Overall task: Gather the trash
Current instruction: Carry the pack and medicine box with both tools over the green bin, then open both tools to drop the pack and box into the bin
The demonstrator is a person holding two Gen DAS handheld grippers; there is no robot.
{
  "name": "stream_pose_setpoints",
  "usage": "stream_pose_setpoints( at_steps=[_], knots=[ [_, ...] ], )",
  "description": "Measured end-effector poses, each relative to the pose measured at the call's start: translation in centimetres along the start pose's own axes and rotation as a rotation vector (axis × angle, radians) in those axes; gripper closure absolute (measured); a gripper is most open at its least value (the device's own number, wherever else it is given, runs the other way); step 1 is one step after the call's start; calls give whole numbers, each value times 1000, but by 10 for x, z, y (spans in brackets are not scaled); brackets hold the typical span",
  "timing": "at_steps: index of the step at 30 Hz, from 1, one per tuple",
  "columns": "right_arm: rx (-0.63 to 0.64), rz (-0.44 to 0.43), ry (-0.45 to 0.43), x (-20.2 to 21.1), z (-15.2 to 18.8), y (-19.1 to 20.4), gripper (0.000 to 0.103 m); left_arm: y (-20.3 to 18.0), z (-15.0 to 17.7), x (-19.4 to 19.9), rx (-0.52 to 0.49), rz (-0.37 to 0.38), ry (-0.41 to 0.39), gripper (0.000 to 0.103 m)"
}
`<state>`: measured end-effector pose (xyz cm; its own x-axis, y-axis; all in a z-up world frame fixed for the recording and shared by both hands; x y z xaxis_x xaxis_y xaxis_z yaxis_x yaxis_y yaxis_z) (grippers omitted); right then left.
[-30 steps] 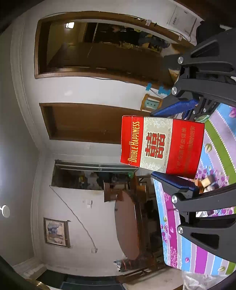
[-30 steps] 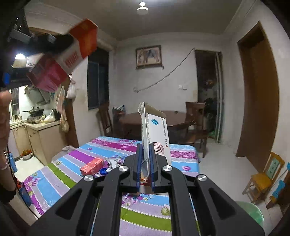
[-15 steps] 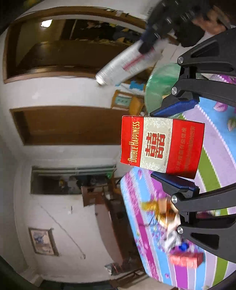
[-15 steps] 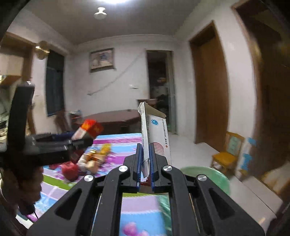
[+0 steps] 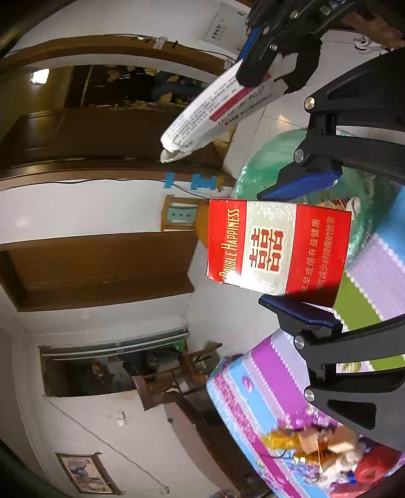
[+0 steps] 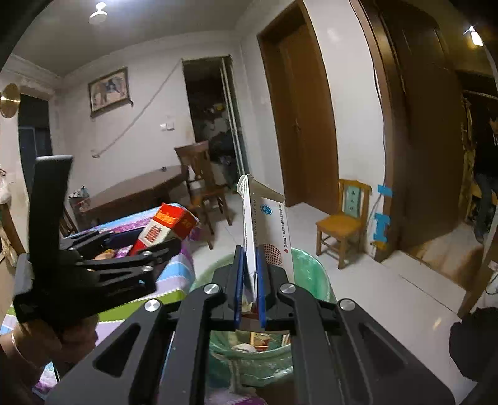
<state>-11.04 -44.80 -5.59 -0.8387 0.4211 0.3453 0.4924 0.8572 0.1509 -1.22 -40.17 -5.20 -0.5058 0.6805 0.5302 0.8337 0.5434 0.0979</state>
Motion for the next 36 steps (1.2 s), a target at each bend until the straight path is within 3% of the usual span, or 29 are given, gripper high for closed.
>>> stream_pose_setpoints(
  at_steps=[5, 13, 33, 36],
  knots=[
    [4, 24, 28, -12, 8, -3, 96, -3, 12, -47, -10, -2, 67, 42],
    [-9, 32, 61, -24, 14, -9, 96, 9, 24, -82, -7, -14, 122, 42],
    [-48, 14, 117, -47, 16, -22, 96, 14, 27, -94, -15, 3, 160, 42],
    [-62, -2, 133, -56, 16, -28, 92, 16, 27, -98, -17, 14, 170, 40]
  ],
)
Point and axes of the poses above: each gripper's, at about its wrist camera, not at the fingertips, and x roughly against the way its jaws point, y to its left, z to its underside, the point moved 4 cm from there along -x, roughly the way its jaws point
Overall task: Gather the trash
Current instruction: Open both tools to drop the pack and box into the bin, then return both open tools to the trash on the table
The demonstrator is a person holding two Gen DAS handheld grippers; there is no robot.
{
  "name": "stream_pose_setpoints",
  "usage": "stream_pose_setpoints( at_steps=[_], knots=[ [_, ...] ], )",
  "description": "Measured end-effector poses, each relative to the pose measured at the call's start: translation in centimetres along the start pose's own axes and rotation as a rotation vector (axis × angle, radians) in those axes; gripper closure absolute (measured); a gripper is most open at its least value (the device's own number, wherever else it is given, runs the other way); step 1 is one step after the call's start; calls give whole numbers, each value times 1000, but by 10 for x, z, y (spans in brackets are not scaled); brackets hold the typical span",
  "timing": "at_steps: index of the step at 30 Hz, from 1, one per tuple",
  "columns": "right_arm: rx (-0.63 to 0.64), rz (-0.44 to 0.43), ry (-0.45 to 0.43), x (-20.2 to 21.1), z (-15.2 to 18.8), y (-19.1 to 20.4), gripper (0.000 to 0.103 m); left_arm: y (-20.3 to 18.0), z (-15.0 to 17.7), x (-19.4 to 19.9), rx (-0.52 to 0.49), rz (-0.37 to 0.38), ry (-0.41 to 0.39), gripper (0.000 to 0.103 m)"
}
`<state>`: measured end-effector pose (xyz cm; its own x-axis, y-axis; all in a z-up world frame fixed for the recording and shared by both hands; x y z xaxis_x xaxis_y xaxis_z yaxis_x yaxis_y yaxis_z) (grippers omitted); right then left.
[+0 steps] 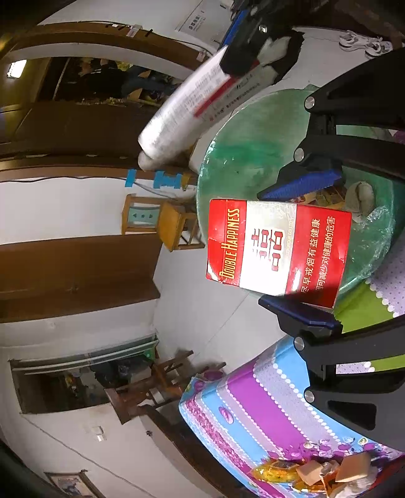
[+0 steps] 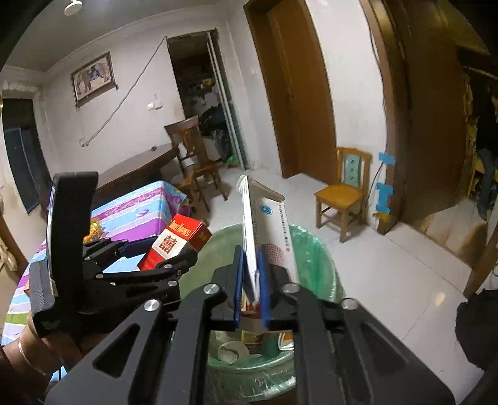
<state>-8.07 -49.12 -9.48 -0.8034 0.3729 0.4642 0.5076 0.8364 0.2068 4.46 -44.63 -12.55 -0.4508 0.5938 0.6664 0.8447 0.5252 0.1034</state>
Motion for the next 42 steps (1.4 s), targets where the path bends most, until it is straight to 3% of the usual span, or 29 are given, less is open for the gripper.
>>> stream_pose_setpoints(
  at_steps=[2, 14, 27, 33, 37, 42],
  knots=[
    [-35, -1, -1, -4, 1, -8, 79, 7, -1, -2, 28, -19, 2, 26],
    [-45, -16, -21, 5, 5, -8, 79, 25, 10, 16, 39, -81, -13, 26],
    [82, -98, -50, 10, 5, 44, 79, 59, 58, 60, 55, -172, -39, 21],
    [149, -163, -19, -3, 10, 78, 79, 106, 83, 99, 144, -214, -57, 20],
    [204, -222, 2, -14, 12, 112, 78, 152, 93, 139, 256, -262, -99, 20],
    [264, -297, 6, -18, 17, 152, 61, 241, 97, 192, 467, -357, -126, 19]
  ],
)
Point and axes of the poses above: each gripper's, at about its wrist camera, not at the fingertips, and x roughly against the way its jaws point, y to its left, z to its underside, the point moved 4 cm from there along -x, roughly the way its jaws point
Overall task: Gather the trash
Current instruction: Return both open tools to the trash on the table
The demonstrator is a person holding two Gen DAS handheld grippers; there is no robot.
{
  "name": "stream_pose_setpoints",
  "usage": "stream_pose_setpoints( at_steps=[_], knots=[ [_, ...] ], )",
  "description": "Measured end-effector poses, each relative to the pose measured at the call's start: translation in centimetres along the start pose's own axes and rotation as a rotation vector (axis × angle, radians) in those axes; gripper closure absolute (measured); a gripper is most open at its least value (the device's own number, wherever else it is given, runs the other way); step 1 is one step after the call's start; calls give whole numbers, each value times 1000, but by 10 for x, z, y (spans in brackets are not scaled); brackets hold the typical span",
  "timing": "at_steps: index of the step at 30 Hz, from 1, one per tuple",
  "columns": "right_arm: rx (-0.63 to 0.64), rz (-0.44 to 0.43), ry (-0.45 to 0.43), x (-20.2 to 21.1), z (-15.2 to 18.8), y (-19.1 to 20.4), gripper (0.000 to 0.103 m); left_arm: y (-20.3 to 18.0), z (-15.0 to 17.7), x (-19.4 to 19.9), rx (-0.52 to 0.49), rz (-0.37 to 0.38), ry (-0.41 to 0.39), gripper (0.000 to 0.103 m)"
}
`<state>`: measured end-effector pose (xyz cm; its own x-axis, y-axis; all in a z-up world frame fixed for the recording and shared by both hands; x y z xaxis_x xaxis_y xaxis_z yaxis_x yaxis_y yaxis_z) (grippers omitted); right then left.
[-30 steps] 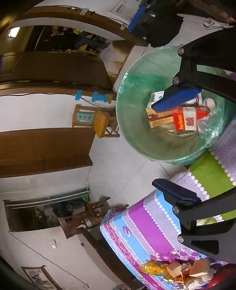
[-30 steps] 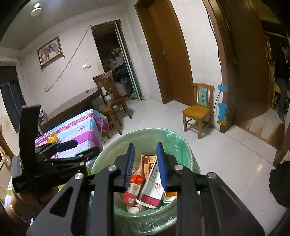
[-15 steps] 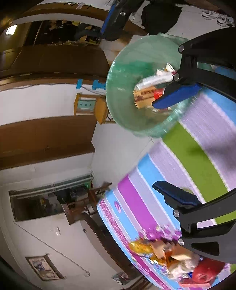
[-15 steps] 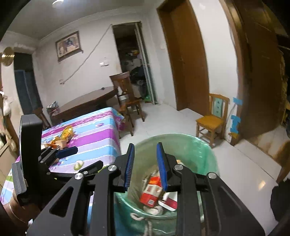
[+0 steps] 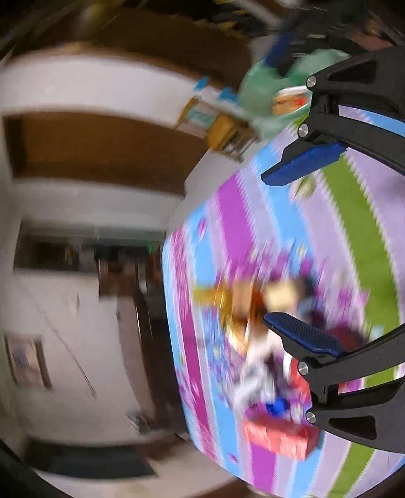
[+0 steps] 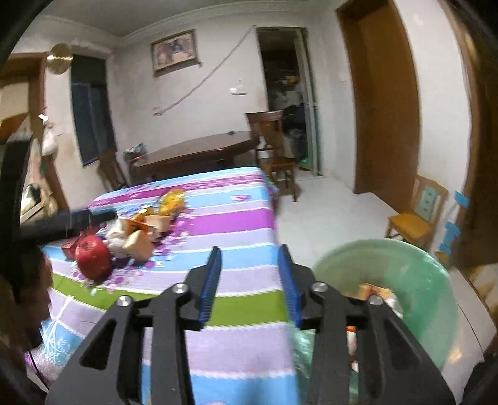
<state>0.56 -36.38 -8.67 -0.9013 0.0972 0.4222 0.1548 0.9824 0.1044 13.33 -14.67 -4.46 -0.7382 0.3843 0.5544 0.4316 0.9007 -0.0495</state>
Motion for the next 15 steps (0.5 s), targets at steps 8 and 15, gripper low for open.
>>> stream_pose_setpoints(
  at_steps=[8, 15],
  knots=[
    [79, -78, 51, -19, 8, 40, 46, 163, -45, -66, 349, -175, 135, 13],
    [88, -85, 98, -31, 18, 46, 43, 206, -37, -123, 422, -215, 253, 13]
  ],
)
Point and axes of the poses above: each gripper's, at about its wrist camera, not at the fingertips, and x roughly against the way its jaws point, y to its left, z to its underside, the point moved 4 cm from there along -x, roughly the way its jaws point
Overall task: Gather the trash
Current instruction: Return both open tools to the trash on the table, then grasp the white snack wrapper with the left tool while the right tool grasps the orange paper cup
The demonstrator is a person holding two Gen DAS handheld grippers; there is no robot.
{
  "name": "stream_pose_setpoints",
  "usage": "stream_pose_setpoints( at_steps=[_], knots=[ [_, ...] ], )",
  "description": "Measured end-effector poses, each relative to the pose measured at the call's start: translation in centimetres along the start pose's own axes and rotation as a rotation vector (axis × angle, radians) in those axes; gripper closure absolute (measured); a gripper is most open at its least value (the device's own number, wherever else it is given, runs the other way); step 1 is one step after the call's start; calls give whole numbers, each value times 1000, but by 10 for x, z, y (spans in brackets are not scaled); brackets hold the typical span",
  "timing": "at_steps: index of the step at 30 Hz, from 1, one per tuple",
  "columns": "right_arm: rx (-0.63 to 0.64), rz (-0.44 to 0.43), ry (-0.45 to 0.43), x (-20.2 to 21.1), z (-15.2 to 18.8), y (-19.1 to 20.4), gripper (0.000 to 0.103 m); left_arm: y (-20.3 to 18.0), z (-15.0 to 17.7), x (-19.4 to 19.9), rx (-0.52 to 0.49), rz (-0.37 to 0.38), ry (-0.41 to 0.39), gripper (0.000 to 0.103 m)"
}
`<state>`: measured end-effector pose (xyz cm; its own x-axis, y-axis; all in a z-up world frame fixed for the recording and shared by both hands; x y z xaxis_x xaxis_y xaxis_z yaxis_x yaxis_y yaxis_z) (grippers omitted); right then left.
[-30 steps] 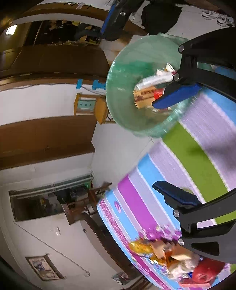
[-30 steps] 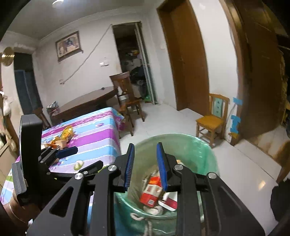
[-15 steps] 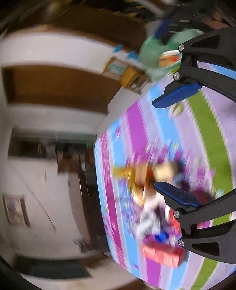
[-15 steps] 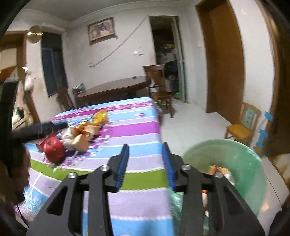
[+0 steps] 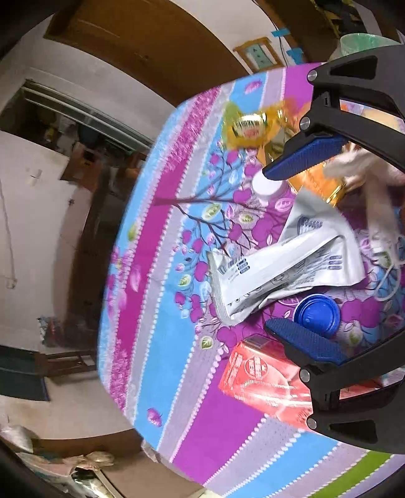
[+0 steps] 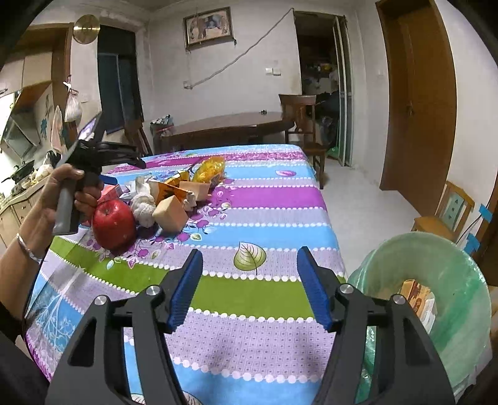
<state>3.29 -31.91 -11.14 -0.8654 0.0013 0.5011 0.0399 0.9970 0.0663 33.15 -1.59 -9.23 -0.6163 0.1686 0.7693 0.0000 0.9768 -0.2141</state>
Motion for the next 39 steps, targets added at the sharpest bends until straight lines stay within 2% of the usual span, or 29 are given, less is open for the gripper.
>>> stream_pose_setpoints(
  at_steps=[1, 3, 12, 15, 16, 17, 19, 20, 23, 27, 29, 30, 34, 37, 39],
  knots=[
    [-10, -7, 4, -1, 1, -1, 43, 2, -4, -2, 26, 17, 5, 13],
    [-23, -16, 11, -4, 3, -2, 43, 5, -8, -4, 42, -14, -2, 14],
    [-68, -29, 30, -7, 10, -8, 42, 5, -3, -34, 10, -55, 153, 14],
    [-83, -32, 23, -5, 9, -12, 40, 7, -2, -47, 6, -70, 219, 22],
    [-83, -30, 23, -5, 9, -13, 40, 8, -1, -52, 10, -70, 239, 29],
    [-85, -31, 23, -5, 9, -13, 40, 9, -1, -56, 12, -62, 257, 42],
    [-91, -36, 19, -4, 9, -14, 40, 11, 0, -62, 15, -45, 280, 61],
    [-89, -38, 19, -3, 9, -14, 40, 11, 0, -61, 8, -38, 269, 67],
    [-80, -44, 22, -3, 9, -13, 40, 7, -2, -48, 8, 17, 217, 71],
    [-34, -57, 24, -7, 2, -4, 40, 4, -8, 1, 20, 59, 63, 71],
    [-5, -83, 19, -10, -5, 4, 40, 3, -6, 37, 13, 97, -41, 71],
    [25, -106, 13, -12, -11, 11, 40, 2, -1, 60, 6, 119, -106, 71],
    [167, -185, -23, -24, -35, 41, 48, 3, 26, 108, -32, 142, -268, 71],
    [331, -257, -37, -44, -60, 68, 50, 6, 49, 125, -24, 125, -366, 71],
    [441, -301, 2, -69, -73, 85, 52, 5, 60, 127, -18, 107, -423, 71]
  ],
)
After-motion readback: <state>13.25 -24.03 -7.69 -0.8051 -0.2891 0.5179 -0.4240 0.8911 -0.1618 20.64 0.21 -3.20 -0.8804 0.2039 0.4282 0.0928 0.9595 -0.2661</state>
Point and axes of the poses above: each gripper's, at about its wrist camera, not at the fingertips, and x roughly against the way its jaws point, y to its left, z to its underside, the point moved 4 cm from there along -x, roughly the way its jaws point
